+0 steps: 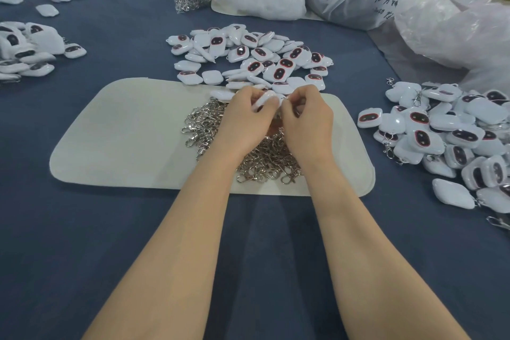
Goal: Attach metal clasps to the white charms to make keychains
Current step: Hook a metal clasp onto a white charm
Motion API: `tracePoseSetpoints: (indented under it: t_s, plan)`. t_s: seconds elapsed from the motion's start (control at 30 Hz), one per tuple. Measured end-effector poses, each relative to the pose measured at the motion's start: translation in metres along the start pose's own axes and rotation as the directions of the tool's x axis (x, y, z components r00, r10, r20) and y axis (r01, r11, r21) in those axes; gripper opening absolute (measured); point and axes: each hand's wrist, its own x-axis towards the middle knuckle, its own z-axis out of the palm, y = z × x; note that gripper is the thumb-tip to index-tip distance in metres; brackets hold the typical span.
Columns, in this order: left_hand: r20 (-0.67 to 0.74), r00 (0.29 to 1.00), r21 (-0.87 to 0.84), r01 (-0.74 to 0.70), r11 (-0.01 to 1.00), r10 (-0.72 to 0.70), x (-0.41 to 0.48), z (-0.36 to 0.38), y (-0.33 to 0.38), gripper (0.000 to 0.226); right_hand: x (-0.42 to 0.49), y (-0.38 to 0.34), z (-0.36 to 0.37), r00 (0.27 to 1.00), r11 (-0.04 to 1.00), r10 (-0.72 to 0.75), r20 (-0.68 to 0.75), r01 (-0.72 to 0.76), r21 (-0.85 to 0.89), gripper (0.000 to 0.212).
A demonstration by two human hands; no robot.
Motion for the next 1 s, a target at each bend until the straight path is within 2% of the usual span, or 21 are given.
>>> tracePoseSetpoints:
  t_s: [0.13,0.27,0.47,0.6,0.73,0.87,1.0]
  plan:
    - [-0.01,1.0,0.027,0.0,1.0,0.0,0.0,-0.003,-0.003,0.015,0.0,0.0,0.0,1.0,1.0,-0.007,0.0,0.007,0.001,0.009]
    - [-0.028,0.999,0.133,-0.021,0.991,0.025,0.001,-0.001,-0.002,0.019,-0.001,0.0,0.001,0.999,0.999,-0.032,0.015,0.032,0.001,0.01]
    - [-0.023,0.999,0.124,-0.031,0.992,0.034,0.002,-0.001,-0.005,0.02,-0.001,-0.002,0.002,0.998,0.999,-0.048,0.051,0.049,-0.023,0.01]
    - [-0.048,0.999,0.143,-0.017,0.99,0.024,0.004,-0.001,-0.004,0.029,-0.001,-0.004,0.001,0.996,0.998,-0.055,0.077,0.058,-0.035,0.009]
    - [-0.058,0.997,0.142,-0.04,0.989,0.049,0.005,-0.001,-0.007,0.022,-0.002,-0.005,0.002,0.993,0.998,-0.061,0.098,0.064,-0.025,0.01]
    - [-0.083,0.995,0.116,-0.039,0.992,0.049,0.007,-0.001,-0.01,0.029,-0.003,-0.006,0.003,0.991,0.997,-0.067,0.116,0.071,-0.026,0.012]
    - [-0.095,0.995,0.124,-0.03,0.992,0.042,0.009,-0.001,-0.013,0.032,-0.004,-0.006,0.002,0.98,0.989,-0.112,0.167,0.127,-0.082,0.009]
